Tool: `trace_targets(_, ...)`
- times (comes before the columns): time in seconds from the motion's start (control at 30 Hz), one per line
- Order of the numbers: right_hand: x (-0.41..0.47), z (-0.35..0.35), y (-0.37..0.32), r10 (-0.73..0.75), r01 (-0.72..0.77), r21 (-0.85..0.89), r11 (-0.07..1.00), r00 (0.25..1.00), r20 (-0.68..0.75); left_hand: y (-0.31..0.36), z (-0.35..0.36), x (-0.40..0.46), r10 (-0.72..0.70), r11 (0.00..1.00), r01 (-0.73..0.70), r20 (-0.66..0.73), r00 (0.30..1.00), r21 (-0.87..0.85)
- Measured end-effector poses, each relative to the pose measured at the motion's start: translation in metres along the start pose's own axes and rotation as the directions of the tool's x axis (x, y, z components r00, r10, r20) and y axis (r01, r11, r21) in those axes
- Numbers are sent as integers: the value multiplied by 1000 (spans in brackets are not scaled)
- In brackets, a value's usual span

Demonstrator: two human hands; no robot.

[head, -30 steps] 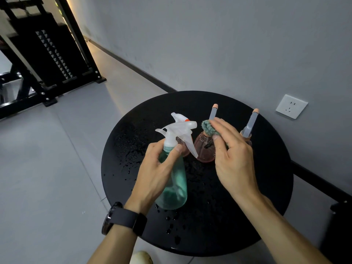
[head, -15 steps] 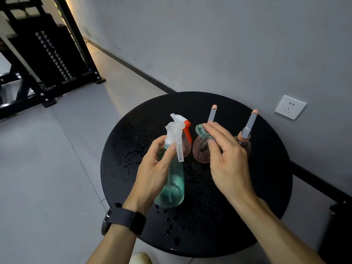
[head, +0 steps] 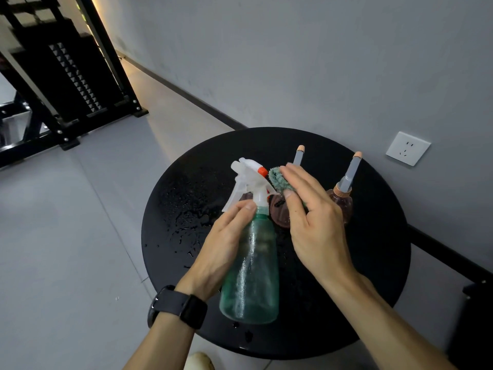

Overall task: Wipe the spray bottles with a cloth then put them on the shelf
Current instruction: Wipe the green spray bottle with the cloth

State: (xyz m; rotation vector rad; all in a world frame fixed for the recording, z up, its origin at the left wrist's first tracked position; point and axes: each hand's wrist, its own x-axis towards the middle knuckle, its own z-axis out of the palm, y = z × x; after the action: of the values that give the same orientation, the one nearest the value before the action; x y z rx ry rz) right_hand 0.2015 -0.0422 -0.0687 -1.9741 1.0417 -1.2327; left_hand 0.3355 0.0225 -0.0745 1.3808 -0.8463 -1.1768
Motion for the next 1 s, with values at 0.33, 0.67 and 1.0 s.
trace_targets(0.33, -6, 13, -1, -210, 226, -107, 968, 968, 139, -3, 5, -1, -12, 996, 20, 99, 995, -83)
trace_targets(0.67, -14, 14, 4, -186, 197, -50, 979, 968, 170, -3, -7, 1, 30, 969, -23, 25, 999, -246)
trace_targets(1.0, -16, 11, 10, -146, 154, -68, 986, 983, 108, 2, -12, 2, 51, 953, -51, -8, 999, -297)
